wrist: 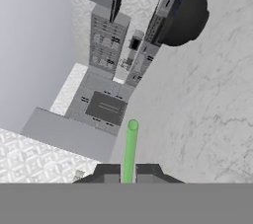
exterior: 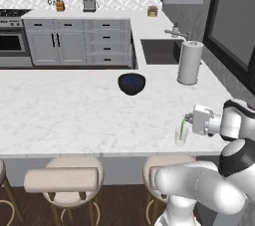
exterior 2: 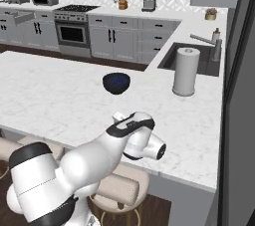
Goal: Take a straw from the drawer in front and place it inside the glass cup on the dining counter.
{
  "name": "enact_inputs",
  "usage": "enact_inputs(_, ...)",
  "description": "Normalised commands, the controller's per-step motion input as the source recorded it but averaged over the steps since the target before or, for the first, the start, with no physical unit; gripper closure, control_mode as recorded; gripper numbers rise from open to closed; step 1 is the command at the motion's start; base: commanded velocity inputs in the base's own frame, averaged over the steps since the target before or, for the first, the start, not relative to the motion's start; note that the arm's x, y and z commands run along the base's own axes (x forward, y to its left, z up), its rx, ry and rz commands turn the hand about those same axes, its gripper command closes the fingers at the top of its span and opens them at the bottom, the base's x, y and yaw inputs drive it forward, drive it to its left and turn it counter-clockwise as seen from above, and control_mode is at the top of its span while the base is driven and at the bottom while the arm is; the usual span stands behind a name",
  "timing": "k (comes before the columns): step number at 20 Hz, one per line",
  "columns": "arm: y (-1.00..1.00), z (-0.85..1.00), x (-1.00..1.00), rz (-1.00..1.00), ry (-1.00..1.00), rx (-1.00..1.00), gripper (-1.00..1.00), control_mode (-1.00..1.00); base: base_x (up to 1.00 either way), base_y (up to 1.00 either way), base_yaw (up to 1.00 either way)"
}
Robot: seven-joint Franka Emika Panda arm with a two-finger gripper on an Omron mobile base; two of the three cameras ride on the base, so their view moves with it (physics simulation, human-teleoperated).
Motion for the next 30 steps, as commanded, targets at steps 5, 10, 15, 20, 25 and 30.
enact_inputs(5, 0.00, -0.04, 0.00, 0.00, 0.00, 0.00, 1.00, -1.00, 0.00, 0.00, 0.00)
enact_inputs(10, 0.00, -0.06, 0.00, 0.00, 0.00, 0.00, -1.00, -1.00, 0.00, 0.00, 0.00)
enact_inputs(15, 0.00, -0.02, -0.01, 0.00, -0.01, 0.00, -1.00, -1.00, 0.00, 0.00, 0.00)
enact_inputs(20, 0.00, 0.00, 0.00, 0.00, -0.02, 0.00, -1.00, -1.00, 0.00, 0.00, 0.00)
enact_inputs(25, -0.04, 0.00, 0.00, 0.00, -0.04, 0.00, -1.00, -1.00, 0.00, 0.00, 0.00)
enact_inputs(30, -0.10, -0.02, 0.00, 0.00, -0.06, 0.00, -1.00, -1.00, 0.00, 0.00, 0.00)
